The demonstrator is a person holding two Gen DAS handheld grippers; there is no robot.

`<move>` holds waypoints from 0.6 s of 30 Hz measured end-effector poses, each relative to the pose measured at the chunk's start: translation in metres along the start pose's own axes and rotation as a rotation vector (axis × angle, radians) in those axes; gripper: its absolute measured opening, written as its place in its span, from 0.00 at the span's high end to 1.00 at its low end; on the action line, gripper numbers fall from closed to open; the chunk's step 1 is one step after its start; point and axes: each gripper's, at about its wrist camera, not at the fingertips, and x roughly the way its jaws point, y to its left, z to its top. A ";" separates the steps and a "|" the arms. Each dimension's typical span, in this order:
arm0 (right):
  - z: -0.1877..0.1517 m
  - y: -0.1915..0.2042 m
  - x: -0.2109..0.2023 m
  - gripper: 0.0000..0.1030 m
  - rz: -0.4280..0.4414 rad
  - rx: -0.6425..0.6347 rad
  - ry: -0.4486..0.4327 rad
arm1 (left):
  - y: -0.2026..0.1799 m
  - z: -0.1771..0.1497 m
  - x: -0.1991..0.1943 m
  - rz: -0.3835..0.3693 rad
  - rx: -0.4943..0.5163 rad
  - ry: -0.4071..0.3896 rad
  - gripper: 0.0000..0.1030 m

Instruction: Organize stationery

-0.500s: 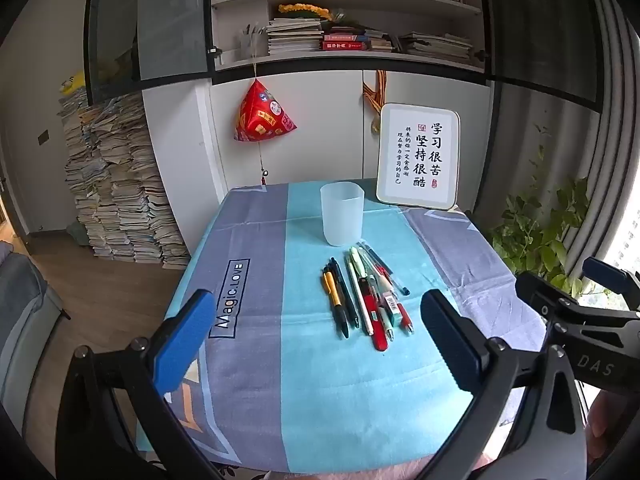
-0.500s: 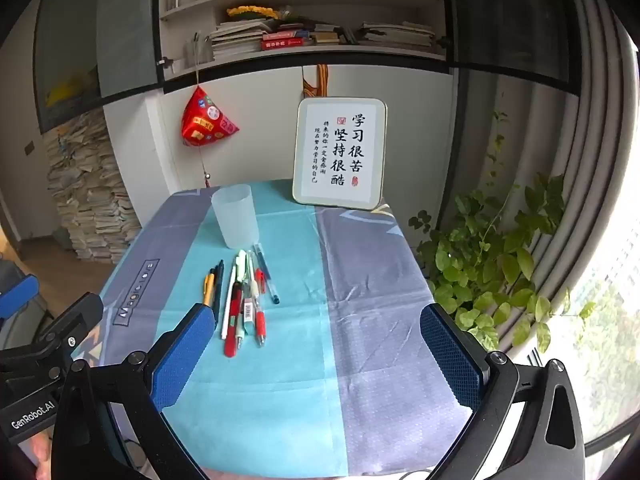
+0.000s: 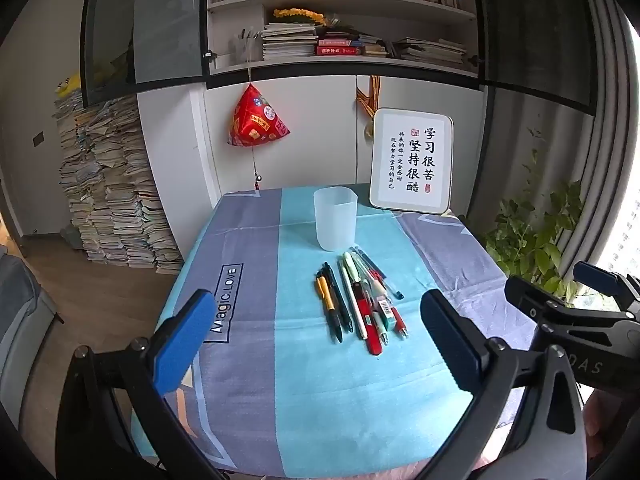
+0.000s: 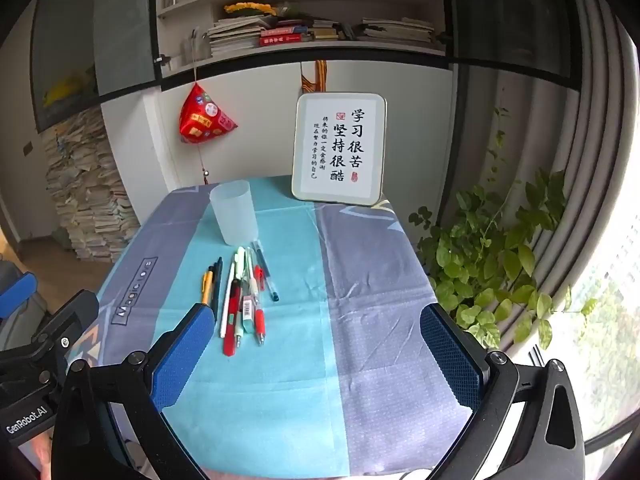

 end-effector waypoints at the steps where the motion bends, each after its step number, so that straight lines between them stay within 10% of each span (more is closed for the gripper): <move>1: 0.000 0.000 0.000 0.00 0.000 0.000 -0.001 | 0.000 0.000 0.000 -0.003 -0.002 0.001 0.01; 18: -0.002 -0.004 0.005 0.00 0.002 0.012 0.005 | 0.003 -0.002 0.005 0.003 -0.006 0.010 0.01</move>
